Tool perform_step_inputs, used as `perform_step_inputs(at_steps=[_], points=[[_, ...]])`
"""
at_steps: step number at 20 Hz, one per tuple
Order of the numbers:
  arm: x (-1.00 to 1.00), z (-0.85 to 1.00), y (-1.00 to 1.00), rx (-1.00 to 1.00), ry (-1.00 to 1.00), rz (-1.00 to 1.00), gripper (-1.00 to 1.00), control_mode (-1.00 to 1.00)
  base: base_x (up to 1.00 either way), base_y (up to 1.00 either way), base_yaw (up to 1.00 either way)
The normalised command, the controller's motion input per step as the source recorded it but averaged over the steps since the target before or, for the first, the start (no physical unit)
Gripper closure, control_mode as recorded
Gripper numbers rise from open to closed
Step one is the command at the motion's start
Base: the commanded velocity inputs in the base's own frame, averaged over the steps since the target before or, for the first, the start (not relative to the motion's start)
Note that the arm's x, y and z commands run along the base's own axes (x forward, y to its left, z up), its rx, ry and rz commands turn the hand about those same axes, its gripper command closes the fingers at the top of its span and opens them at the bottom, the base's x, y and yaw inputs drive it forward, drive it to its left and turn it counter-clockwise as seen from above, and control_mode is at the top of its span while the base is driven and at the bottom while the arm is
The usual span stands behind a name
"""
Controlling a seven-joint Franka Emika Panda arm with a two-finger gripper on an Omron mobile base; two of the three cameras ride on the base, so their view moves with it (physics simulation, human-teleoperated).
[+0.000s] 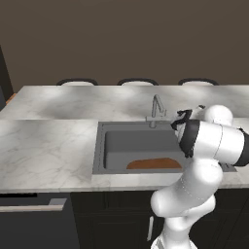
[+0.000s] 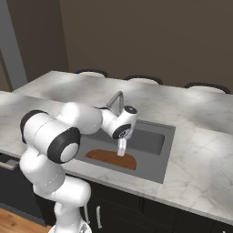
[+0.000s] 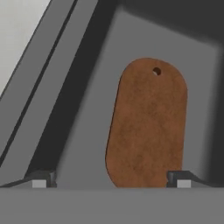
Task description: Move the cutting board and knife to the sink. Then move spray from the cabinet to the counter.
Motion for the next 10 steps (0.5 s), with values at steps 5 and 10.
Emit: perform_step_inputs(at_steps=[5,10], points=[[-0.35,0.3,0.1,0.0,0.04,-0.07,-1.0,-1.0,0.0,0.0,0.0],[-0.33,0.3,0.1,-0.01,0.02,-0.19,-1.0,-1.0,0.0,0.0,0.0]])
